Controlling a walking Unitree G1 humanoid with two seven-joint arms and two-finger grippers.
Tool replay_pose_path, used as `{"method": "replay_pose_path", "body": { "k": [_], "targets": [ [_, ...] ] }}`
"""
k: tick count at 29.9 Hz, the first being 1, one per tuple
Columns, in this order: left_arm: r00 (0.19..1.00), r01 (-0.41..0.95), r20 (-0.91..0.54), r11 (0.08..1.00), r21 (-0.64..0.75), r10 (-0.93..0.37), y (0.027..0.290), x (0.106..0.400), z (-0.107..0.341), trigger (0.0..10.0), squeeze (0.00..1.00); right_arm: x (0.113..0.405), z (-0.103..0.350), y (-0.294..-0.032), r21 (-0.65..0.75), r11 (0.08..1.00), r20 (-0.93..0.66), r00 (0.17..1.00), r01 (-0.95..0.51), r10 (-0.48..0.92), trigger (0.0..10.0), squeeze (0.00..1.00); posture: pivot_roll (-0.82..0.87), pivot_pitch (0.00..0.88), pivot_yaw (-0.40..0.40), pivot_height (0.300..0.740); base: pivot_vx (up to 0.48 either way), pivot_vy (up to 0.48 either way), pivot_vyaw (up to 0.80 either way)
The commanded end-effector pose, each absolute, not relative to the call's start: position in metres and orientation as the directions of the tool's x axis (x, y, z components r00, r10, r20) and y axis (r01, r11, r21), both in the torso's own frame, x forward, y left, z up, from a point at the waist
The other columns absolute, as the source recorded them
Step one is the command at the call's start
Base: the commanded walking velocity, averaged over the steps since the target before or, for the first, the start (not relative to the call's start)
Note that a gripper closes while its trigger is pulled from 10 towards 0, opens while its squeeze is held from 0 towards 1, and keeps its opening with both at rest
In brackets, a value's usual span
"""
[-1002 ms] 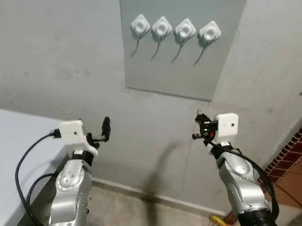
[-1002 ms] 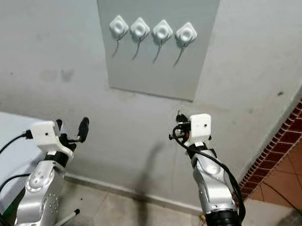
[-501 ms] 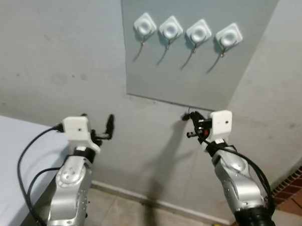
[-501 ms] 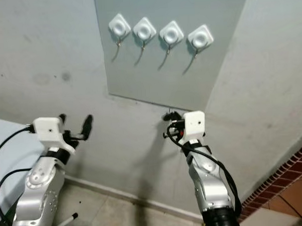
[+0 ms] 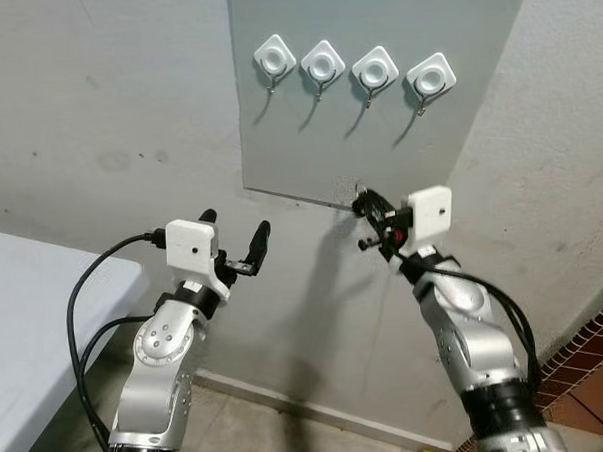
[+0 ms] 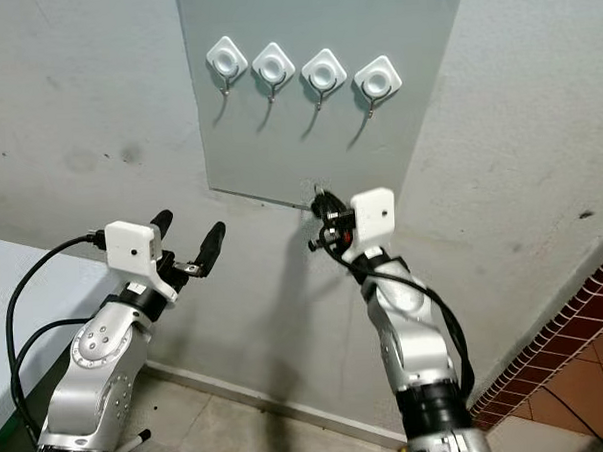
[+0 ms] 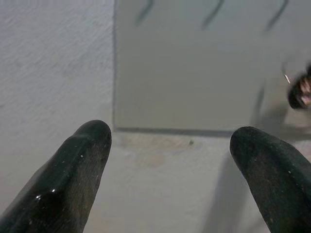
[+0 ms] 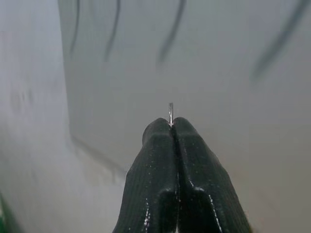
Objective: Hang keys on a hook
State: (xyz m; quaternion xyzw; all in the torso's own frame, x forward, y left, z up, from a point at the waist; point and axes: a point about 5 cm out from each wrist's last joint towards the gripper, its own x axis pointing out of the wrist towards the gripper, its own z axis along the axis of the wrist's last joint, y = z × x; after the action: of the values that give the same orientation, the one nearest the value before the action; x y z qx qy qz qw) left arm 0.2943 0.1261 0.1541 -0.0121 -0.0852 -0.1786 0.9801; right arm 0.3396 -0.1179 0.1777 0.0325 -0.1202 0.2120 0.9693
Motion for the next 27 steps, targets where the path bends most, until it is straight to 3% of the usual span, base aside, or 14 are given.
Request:
{"method": "replay_pose_path", "body": {
  "k": [1, 9, 17, 27],
  "targets": [
    [0.907, 0.377, 0.19, 0.926, 0.028, -0.375, 0.122, 0.295, 0.162, 10.0, 0.0, 0.341, 0.19, -0.119, 0.009, 0.903, 0.286, 0.866, -0.43, 0.41, 10.0, 0.0, -0.03, 0.0, -0.039, 0.74, 0.0, 0.0, 0.0],
    [0.899, 0.387, 0.208, 0.922, 0.031, -0.385, 0.12, 0.296, 0.17, 10.0, 0.0, 0.346, 0.206, -0.116, 0.003, 0.89, 0.331, 0.84, -0.456, 0.429, 10.0, 0.0, -0.03, 0.0, -0.04, 0.74, 0.0, 0.0, 0.0],
    [0.885, 0.403, 0.233, 0.914, 0.052, -0.404, 0.118, 0.294, 0.178, 10.0, 0.0, 0.338, 0.231, -0.117, 0.011, 0.837, 0.453, 0.749, -0.546, 0.483, 10.0, 0.0, -0.02, 0.0, -0.042, 0.74, 0.0, 0.0, 0.0],
    [0.883, 0.411, 0.227, 0.91, 0.051, -0.411, 0.116, 0.294, 0.177, 10.0, 0.0, 0.336, 0.246, -0.122, 0.045, 0.833, 0.512, 0.729, -0.551, 0.455, 10.0, 0.0, -0.03, 0.0, -0.038, 0.74, 0.0, 0.0, 0.0]
  ]
}}
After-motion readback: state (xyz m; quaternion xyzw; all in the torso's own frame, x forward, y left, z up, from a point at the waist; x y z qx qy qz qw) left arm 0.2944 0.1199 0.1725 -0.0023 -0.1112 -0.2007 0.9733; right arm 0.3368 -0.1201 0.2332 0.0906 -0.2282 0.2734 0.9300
